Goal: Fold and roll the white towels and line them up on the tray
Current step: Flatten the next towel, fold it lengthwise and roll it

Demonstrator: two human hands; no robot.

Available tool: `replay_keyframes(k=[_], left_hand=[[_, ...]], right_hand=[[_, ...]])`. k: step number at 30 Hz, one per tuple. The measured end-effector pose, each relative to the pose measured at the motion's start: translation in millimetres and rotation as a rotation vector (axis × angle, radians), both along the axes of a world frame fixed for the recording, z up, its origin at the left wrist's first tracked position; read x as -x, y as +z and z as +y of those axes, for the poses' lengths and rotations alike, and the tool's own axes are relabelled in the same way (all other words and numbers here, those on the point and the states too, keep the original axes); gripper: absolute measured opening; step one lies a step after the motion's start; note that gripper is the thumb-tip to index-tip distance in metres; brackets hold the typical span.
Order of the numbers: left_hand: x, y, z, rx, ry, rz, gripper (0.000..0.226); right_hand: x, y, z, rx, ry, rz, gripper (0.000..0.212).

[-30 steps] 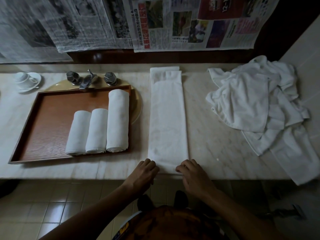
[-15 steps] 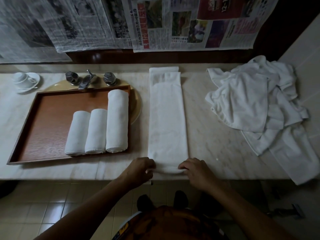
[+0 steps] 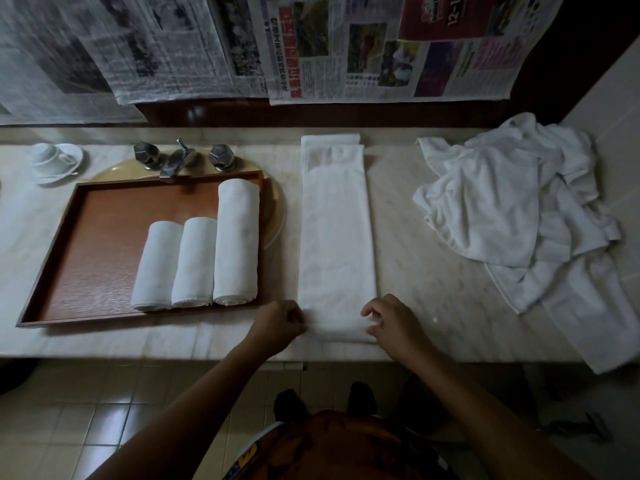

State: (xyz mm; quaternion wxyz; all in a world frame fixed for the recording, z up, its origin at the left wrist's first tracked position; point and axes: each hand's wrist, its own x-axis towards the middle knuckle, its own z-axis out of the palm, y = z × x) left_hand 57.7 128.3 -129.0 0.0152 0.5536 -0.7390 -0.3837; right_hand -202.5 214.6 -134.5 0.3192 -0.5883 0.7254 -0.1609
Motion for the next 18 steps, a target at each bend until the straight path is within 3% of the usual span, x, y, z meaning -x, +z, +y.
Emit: replay_keyframes(k=[3,8,12,18], left_hand=[[5,-2,13,0.22,-0.12,-0.012,0.011],[7,-17,34,0.42,-0.242,-0.014,0.021],[2,-16,39,0.41,-0.285,-0.02,0.024],[1,-23,32,0.415,-0.292,-0.053,0.033]], right_hand=[[-8,-1,3,0.019,0.087,0.078,0.032],[-20,-8,14,0.048,0.173,0.178,0.039],[-18,-7,20,0.12,0.186,0.146,0.023],[-13,-7,15,0.156,0.252,0.191,0.033]])
